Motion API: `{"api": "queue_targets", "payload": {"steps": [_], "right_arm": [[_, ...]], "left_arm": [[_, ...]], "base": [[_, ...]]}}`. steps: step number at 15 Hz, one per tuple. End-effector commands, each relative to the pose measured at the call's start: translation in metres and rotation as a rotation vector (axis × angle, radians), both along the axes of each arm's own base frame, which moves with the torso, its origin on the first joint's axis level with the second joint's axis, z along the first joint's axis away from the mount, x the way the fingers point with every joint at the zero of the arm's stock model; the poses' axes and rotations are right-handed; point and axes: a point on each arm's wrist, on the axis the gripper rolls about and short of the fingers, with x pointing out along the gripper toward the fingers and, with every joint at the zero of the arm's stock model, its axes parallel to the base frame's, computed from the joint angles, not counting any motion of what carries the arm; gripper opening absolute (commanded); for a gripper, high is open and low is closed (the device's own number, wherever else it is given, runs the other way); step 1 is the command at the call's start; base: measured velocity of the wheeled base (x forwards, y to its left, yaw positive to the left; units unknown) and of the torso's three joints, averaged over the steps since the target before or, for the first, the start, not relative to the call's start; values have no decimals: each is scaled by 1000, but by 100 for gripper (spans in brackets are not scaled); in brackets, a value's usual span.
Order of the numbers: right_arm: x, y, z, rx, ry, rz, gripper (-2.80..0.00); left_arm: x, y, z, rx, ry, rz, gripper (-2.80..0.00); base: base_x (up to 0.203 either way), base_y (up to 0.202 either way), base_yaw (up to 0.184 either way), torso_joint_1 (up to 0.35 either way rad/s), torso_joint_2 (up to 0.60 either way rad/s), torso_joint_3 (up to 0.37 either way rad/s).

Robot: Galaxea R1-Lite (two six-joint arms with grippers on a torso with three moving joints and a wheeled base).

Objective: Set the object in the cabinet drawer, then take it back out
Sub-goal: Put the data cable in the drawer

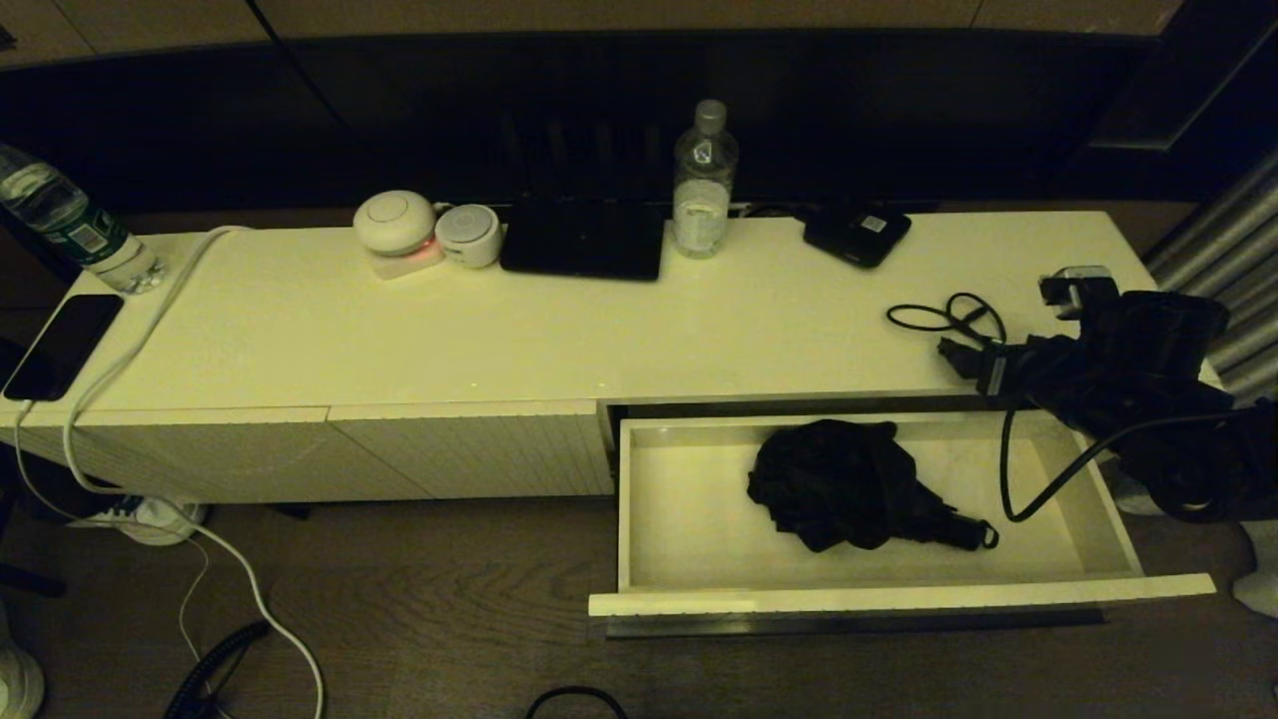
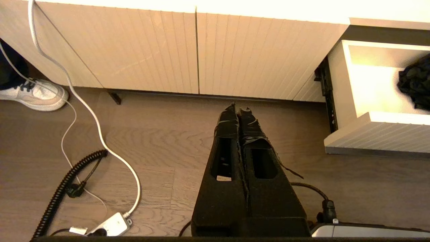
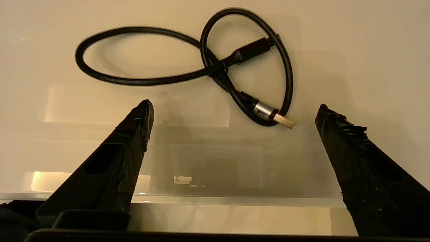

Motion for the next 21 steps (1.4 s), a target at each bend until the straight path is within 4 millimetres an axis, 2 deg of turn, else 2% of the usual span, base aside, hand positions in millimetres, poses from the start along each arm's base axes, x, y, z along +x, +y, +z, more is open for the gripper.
{"api": "queue_targets", "payload": {"steps": [1,8,16,21], "right_arm": [[2,0,-3,-1,3,11,0],[8,0,2,-1,-18,13,0],[24,-1,-4,-5,-30,15,0],[30,-3,9,-7,-73,11,0]], "left_arm": [[0,0,0,-1,-2,1,-280],[0,0,0,-1,-2,1,-280],[0,0,0,-1,-2,1,-280],[0,0,0,-1,-2,1,-280]], "base": [[0,0,0,0,0,0],[0,0,0,0,0,0],[0,0,0,0,0,0],[0,0,0,0,0,0]]}}
